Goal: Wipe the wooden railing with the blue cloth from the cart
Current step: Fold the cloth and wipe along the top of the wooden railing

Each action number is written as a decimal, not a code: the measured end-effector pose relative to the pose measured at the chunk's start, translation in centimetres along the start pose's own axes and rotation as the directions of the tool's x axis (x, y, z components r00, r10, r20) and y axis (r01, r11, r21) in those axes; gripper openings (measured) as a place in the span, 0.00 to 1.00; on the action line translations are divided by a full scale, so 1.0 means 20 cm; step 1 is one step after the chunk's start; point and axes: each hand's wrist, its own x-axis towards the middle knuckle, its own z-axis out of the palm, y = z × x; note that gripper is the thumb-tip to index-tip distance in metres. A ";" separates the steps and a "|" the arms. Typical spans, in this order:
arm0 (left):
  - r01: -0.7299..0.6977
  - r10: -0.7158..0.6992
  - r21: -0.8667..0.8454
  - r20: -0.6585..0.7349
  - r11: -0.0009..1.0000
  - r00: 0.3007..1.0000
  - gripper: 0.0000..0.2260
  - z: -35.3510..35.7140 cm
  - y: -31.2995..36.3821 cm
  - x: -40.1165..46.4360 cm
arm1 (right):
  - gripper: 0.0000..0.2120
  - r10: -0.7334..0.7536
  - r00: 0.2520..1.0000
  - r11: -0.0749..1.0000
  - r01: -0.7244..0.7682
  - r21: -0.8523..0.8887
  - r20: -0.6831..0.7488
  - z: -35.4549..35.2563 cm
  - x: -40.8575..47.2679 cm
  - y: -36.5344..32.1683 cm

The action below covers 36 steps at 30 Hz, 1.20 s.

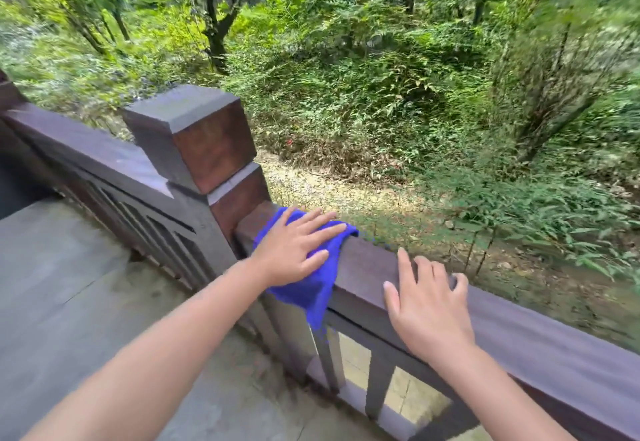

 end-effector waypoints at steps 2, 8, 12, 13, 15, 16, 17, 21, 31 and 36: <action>0.143 -0.143 -0.054 0.001 0.988 0.990 0.24 0.00 -0.11 -0.03 | 0.29 -0.030 1.000 1.000 0.030 0.008 0.009 0.01 0.04 -0.05; 0.447 -0.466 -0.179 -0.081 0.877 0.881 0.24 0.04 -0.12 -0.05 | 0.29 -0.068 0.997 0.997 0.067 0.027 0.022 0.02 0.09 -0.10; 0.621 -0.652 -0.240 -0.077 0.746 0.754 0.24 0.06 -0.01 -0.02 | 0.29 -0.081 0.996 0.995 0.080 0.054 0.023 0.02 0.09 -0.10; 0.655 -0.687 -0.249 -0.071 0.714 0.723 0.24 0.06 0.04 -0.01 | 0.29 -0.083 0.996 0.995 0.082 0.058 0.025 0.01 0.09 -0.10; 0.686 -0.724 -0.264 -0.075 0.678 0.686 0.25 0.06 0.14 0.01 | 0.29 -0.089 0.995 0.994 0.087 0.071 0.033 0.01 0.09 -0.09; 0.685 -0.726 -0.269 -0.085 0.677 0.683 0.25 0.06 0.21 0.02 | 0.29 -0.093 0.995 0.992 0.089 0.086 0.046 0.00 0.10 -0.09; 0.678 -0.720 -0.272 -0.099 0.683 0.686 0.25 0.06 0.27 0.02 | 0.28 -0.099 0.993 0.989 0.092 0.115 0.065 0.00 0.11 -0.08; 0.613 -0.660 -0.286 -0.110 0.737 0.743 0.26 0.06 0.52 -0.04 | 0.24 -0.139 0.970 0.917 0.049 0.397 0.202 -0.07 0.17 0.01; 0.319 -0.379 -0.431 -0.058 0.844 0.923 0.34 -0.12 0.55 -0.19 | 0.37 -0.520 0.852 0.754 0.431 0.496 0.050 -0.15 0.23 0.12; 0.297 -0.289 -0.288 0.072 0.910 0.955 0.33 -0.09 0.43 -0.22 | 0.40 -0.607 0.778 0.785 0.555 0.276 0.162 -0.13 0.23 0.06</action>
